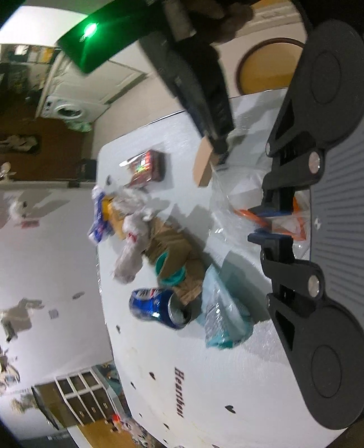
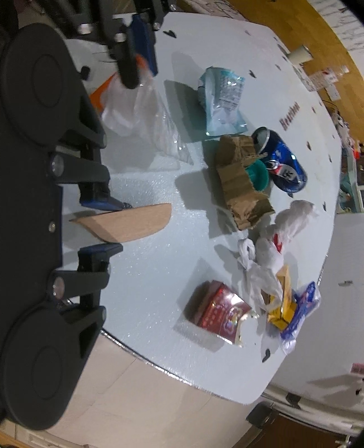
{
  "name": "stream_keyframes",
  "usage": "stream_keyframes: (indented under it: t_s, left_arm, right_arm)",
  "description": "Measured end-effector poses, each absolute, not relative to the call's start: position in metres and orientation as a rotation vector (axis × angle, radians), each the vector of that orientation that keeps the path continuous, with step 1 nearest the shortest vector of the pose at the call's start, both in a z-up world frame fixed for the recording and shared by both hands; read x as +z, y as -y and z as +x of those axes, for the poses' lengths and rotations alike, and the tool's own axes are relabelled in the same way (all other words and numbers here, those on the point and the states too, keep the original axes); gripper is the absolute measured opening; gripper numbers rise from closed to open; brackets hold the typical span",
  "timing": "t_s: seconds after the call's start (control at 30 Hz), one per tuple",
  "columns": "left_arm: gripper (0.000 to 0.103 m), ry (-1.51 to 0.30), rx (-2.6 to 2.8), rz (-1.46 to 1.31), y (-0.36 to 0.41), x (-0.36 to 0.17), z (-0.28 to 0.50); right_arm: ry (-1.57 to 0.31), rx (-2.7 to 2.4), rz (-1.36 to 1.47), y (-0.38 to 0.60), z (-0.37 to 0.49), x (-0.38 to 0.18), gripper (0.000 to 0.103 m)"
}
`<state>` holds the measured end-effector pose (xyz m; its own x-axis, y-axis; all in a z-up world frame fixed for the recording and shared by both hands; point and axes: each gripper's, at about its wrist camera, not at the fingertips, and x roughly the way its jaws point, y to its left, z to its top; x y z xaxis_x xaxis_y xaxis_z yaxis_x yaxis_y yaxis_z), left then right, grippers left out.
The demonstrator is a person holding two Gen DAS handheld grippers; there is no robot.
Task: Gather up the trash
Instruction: 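Lift the clear bag and wooden wedge and carry both toward the trash bin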
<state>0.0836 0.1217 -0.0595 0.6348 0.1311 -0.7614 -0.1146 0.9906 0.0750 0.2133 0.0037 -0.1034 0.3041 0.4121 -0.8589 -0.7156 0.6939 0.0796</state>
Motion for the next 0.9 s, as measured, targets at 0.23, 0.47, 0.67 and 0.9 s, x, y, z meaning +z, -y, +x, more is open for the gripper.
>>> stream_keyframes:
  t_s: [0.23, 0.47, 0.67, 0.9]
  left_arm:
    - [0.005, -0.805, 0.130, -0.151, -0.143, -0.036, 0.080]
    - [0.005, -0.834, 0.080, -0.316, -0.153, -0.045, 0.082]
    - [0.005, -0.883, 0.073, -0.322, -0.153, -0.059, 0.084]
    - [0.004, -0.871, 0.093, -0.291, -0.150, -0.052, 0.083]
  right_arm:
    - [-0.987, 0.754, -0.276, 0.005, 0.202, -0.078, 0.025]
    - [-0.966, 0.783, -0.242, 0.003, 0.191, -0.059, 0.025]
    - [-0.997, 0.783, -0.274, -0.003, 0.184, -0.067, 0.025]
    - [-0.996, 0.767, -0.264, 0.004, 0.179, -0.068, 0.025]
